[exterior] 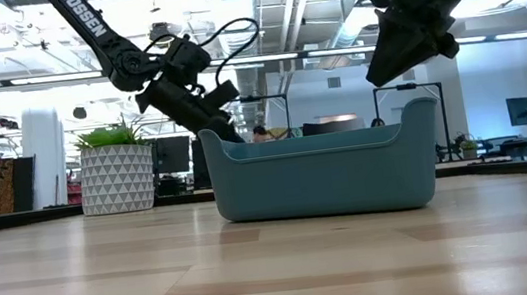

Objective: Nest measuring cups in basket
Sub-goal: Stack the violet measuring cup on top of the light blue measuring cup

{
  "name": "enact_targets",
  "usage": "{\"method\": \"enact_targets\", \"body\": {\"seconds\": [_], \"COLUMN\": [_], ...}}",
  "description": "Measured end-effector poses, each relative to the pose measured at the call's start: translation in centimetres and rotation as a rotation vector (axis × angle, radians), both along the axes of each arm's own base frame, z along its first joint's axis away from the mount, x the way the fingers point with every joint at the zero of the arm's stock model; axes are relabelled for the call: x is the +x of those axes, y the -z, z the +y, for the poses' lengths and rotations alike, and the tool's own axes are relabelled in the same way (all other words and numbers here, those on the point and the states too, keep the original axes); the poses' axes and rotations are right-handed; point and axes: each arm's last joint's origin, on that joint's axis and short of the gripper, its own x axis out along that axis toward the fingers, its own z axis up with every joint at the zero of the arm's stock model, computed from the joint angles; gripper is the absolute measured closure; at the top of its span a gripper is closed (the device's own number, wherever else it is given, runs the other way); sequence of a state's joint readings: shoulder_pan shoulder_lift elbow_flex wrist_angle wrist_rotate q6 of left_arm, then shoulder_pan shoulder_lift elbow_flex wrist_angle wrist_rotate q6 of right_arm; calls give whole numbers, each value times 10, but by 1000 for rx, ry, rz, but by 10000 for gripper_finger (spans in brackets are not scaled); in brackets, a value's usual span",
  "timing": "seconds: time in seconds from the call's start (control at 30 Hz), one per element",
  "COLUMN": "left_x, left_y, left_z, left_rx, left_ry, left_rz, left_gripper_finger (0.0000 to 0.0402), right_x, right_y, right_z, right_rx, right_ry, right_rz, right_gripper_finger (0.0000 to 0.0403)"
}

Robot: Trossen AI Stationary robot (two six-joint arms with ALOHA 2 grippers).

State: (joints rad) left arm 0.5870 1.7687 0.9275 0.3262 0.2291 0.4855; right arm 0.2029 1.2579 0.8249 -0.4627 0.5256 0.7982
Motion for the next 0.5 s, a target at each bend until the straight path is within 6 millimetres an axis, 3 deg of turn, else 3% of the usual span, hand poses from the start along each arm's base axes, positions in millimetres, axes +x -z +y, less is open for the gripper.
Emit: {"method": "enact_targets", "body": {"seconds": [0.13,0.33,0.5], "left_x": [0,2,12], "left_y": [-1,3,15], "left_z": [2,-7,-6], "left_rx": [-44,-84,-68], "left_ry": [-34,47,74], "left_rz": [4,44,18], "left_gripper_finger": [398,401,401], "right_x": [0,-1,-1], "right_y": [0,0,0], "right_z": [2,4,3], "right_rx": [-2,-5,-16], "right_ry": [-7,-13,-5], "right_rz": [0,0,-1], "right_gripper_finger": [296,296,296]}}
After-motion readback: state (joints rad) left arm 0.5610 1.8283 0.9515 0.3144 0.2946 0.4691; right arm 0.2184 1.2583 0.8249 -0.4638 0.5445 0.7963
